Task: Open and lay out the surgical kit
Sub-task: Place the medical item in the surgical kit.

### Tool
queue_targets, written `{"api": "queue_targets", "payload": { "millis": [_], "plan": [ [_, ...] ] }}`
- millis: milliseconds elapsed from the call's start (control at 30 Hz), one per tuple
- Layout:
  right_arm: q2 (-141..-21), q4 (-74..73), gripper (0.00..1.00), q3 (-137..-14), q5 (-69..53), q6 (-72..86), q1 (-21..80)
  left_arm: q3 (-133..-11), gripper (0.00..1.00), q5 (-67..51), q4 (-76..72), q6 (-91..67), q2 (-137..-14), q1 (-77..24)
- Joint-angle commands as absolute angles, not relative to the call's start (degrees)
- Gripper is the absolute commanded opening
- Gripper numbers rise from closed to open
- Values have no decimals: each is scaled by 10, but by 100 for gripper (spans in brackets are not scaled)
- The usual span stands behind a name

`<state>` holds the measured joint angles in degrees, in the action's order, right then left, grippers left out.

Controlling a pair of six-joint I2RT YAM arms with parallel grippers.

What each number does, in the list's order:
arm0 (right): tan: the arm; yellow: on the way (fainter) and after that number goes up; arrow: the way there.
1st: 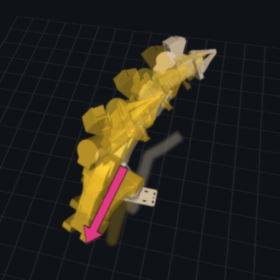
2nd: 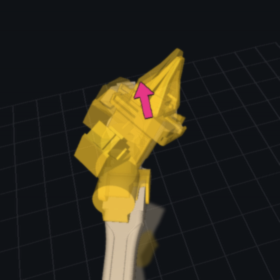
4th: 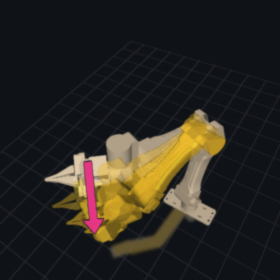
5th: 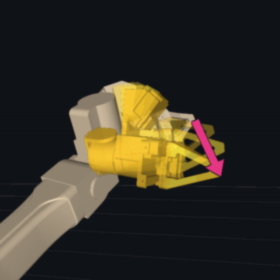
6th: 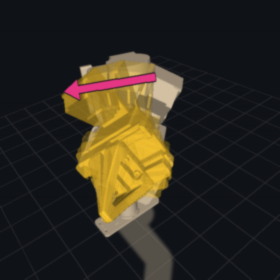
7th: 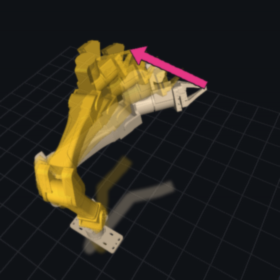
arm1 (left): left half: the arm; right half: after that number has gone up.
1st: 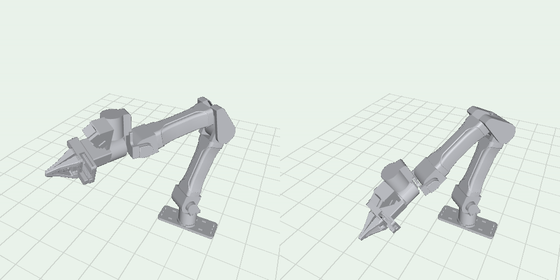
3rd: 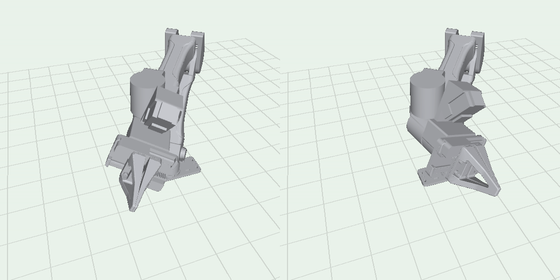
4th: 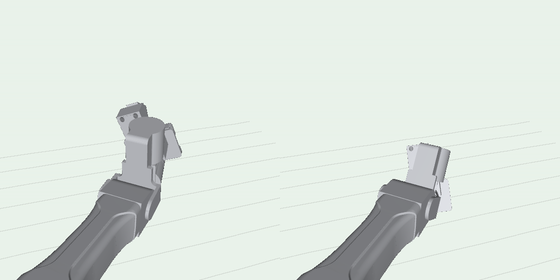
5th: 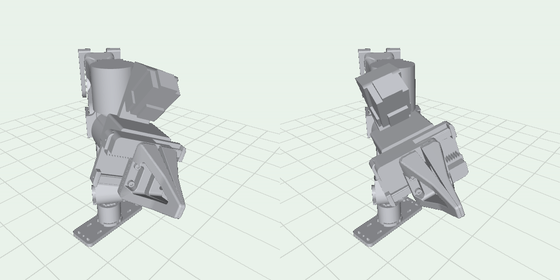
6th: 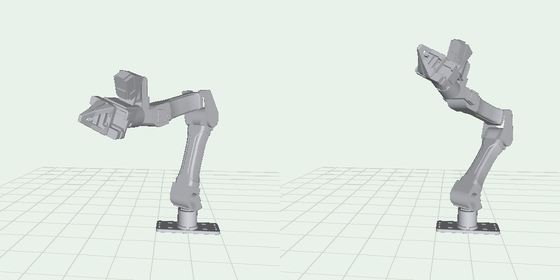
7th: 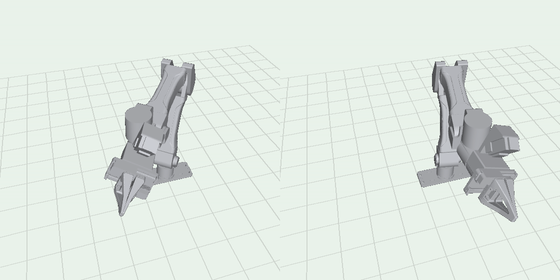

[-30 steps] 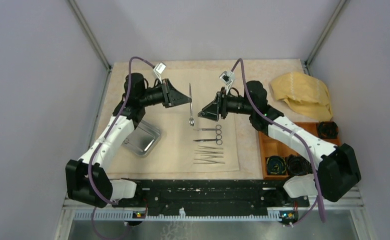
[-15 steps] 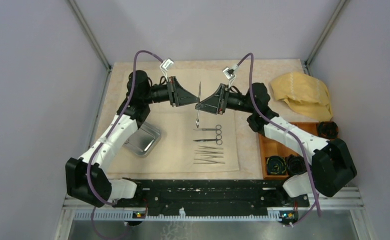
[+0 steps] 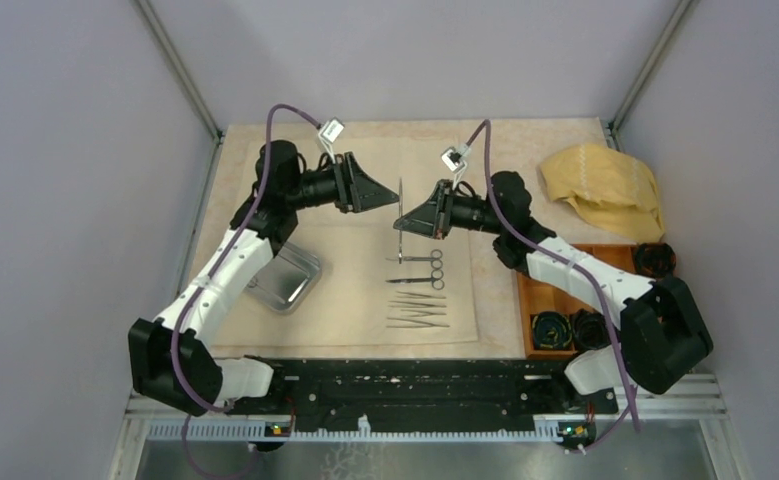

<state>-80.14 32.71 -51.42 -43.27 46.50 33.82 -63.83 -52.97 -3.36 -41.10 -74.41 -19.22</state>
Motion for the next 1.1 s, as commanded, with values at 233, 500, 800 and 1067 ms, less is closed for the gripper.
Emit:
{"api": "queue_targets", "payload": {
  "millis": [233,500,800,1067],
  "plan": [
    [-879,-153,0,-682,-211,-160,335,-676,74,-265,250,-271,-656,-178],
    [-1023,-265,0,-818,-139,-419,347,-677,74,-246,331,-283,-640,-178],
    [-1115,-298,0,-873,-106,-520,385,-708,74,-238,371,-277,-668,-177],
    [-1145,-290,0,-865,-95,-560,409,-725,74,-245,369,-263,-693,-177]
  ]
}}
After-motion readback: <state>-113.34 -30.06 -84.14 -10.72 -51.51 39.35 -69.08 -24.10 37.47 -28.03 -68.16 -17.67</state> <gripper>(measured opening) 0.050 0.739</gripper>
